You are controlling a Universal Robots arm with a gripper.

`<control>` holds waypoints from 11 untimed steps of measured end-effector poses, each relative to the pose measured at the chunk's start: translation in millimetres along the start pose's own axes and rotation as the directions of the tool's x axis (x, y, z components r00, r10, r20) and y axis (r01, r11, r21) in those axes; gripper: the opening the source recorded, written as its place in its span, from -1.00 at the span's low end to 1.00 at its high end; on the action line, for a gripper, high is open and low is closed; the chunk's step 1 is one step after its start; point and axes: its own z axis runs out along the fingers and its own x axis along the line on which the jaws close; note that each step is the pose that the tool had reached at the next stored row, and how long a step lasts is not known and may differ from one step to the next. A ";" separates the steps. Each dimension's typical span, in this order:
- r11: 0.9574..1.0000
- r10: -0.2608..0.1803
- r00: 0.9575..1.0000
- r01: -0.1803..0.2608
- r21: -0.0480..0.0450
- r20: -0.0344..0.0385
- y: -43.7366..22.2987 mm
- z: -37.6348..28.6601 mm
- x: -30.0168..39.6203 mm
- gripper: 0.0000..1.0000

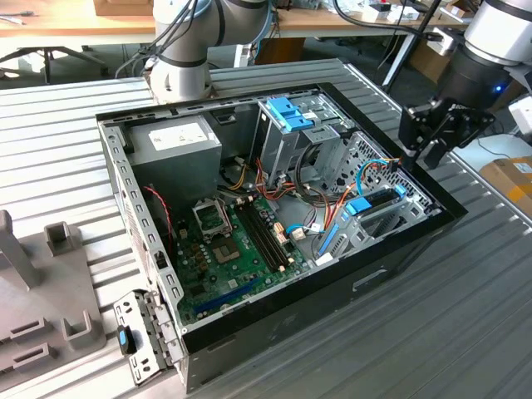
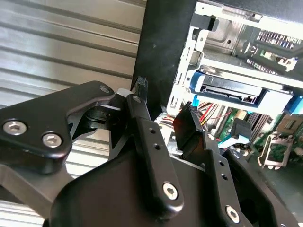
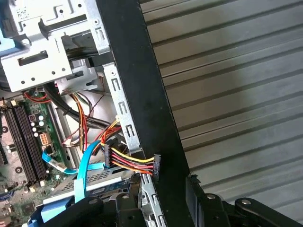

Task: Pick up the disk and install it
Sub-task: 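Insert the disk into the insertion slot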

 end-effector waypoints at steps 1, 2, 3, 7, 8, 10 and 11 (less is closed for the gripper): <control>1.000 0.027 1.000 -0.027 0.001 -0.001 0.0 0.2 0.0 0.00; 0.999 0.038 0.999 -0.038 0.001 -0.002 0.0 0.2 0.0 0.00; 0.999 0.039 0.999 -0.039 0.001 -0.002 0.0 0.2 0.0 0.00; 0.999 0.040 0.999 -0.040 -0.024 -0.011 -0.8 0.3 -0.3 0.00; 0.999 0.040 0.999 -0.040 -0.027 -0.012 -1.6 0.4 -0.5 0.00; 0.999 0.041 0.999 -0.041 -0.029 -0.013 -2.1 0.3 -0.7 0.00; 0.999 0.041 0.999 -0.042 -0.034 -0.013 -2.2 0.4 -0.7 0.00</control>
